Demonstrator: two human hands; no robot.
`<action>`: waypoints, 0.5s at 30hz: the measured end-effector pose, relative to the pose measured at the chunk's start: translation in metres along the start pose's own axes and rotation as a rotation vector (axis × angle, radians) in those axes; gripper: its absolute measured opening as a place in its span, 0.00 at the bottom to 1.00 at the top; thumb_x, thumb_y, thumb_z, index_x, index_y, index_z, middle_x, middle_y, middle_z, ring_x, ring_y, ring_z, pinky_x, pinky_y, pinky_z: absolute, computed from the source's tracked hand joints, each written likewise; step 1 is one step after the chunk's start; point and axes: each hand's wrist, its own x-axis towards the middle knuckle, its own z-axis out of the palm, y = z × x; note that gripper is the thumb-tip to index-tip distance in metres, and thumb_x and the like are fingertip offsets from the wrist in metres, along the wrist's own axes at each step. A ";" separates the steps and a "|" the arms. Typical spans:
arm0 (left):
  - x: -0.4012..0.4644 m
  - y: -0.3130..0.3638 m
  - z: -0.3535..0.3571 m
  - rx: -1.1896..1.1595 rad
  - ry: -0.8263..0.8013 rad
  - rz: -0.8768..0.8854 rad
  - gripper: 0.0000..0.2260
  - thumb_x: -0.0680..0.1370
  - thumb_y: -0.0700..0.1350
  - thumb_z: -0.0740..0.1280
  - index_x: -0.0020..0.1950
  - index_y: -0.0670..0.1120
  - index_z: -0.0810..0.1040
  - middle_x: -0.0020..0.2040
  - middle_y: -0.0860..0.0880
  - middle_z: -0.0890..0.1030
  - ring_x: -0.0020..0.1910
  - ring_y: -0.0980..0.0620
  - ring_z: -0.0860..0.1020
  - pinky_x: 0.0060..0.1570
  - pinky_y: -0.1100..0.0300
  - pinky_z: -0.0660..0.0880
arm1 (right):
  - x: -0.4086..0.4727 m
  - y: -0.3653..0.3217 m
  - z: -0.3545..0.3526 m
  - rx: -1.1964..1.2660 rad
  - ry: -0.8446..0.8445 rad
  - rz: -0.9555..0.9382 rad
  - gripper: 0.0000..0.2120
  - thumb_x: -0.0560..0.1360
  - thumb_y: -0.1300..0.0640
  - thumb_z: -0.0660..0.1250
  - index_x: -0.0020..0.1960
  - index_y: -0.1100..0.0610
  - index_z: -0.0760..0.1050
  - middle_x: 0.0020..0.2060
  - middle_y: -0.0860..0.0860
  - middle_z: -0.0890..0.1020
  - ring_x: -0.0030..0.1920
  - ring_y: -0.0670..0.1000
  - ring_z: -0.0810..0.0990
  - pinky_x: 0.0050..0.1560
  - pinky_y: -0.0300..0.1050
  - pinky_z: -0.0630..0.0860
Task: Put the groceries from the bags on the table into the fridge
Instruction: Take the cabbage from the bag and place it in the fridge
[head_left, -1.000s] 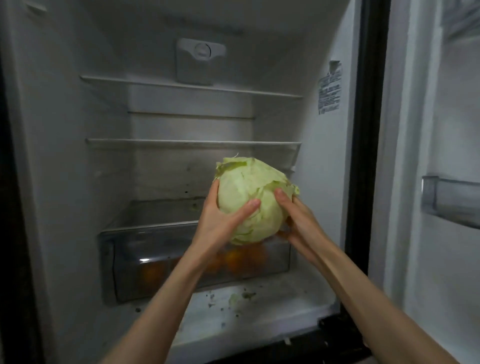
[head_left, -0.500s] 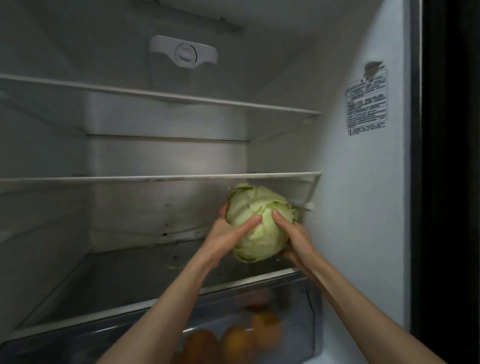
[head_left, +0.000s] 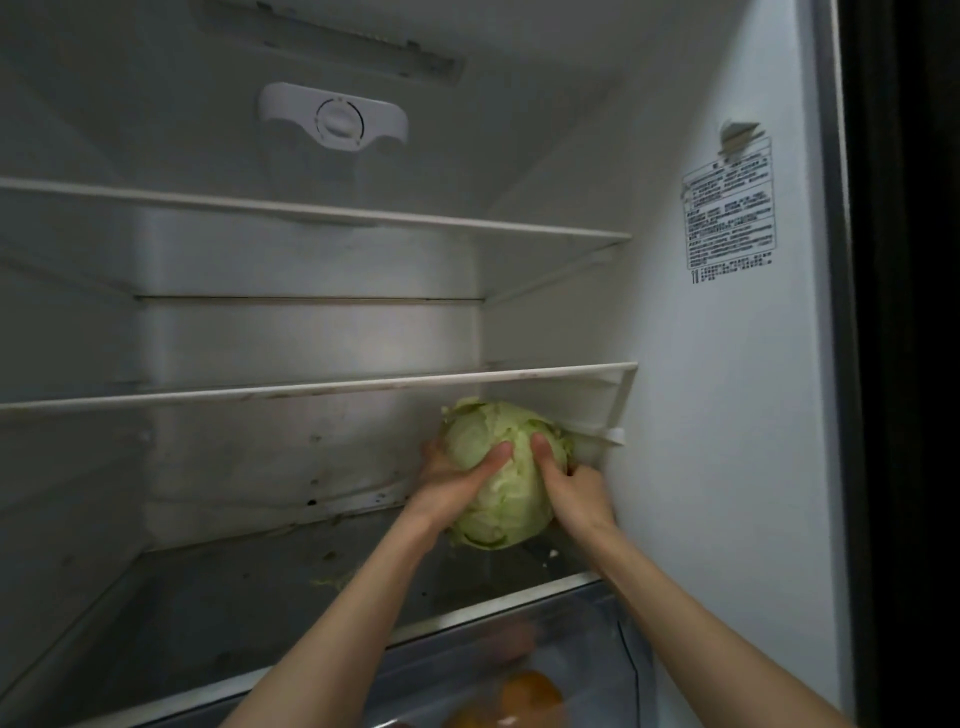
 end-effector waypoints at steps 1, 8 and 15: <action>-0.002 0.002 0.001 0.042 0.023 -0.009 0.50 0.50 0.70 0.72 0.66 0.48 0.61 0.62 0.49 0.74 0.60 0.49 0.75 0.61 0.51 0.73 | -0.002 -0.001 0.000 -0.041 0.045 -0.010 0.38 0.69 0.31 0.60 0.61 0.63 0.74 0.58 0.60 0.79 0.60 0.60 0.77 0.61 0.54 0.74; -0.016 0.001 0.004 0.273 0.026 0.087 0.36 0.66 0.60 0.73 0.68 0.52 0.60 0.64 0.46 0.61 0.66 0.47 0.65 0.66 0.60 0.64 | -0.023 0.004 0.006 -0.011 0.047 -0.067 0.30 0.74 0.43 0.62 0.70 0.60 0.63 0.64 0.58 0.74 0.63 0.59 0.74 0.64 0.53 0.71; -0.021 -0.013 0.000 0.606 0.023 0.341 0.29 0.78 0.50 0.61 0.74 0.39 0.54 0.75 0.41 0.54 0.74 0.44 0.52 0.72 0.56 0.52 | -0.009 -0.010 -0.011 -0.072 -0.171 -0.105 0.23 0.79 0.46 0.56 0.69 0.57 0.67 0.65 0.59 0.74 0.64 0.58 0.73 0.67 0.52 0.69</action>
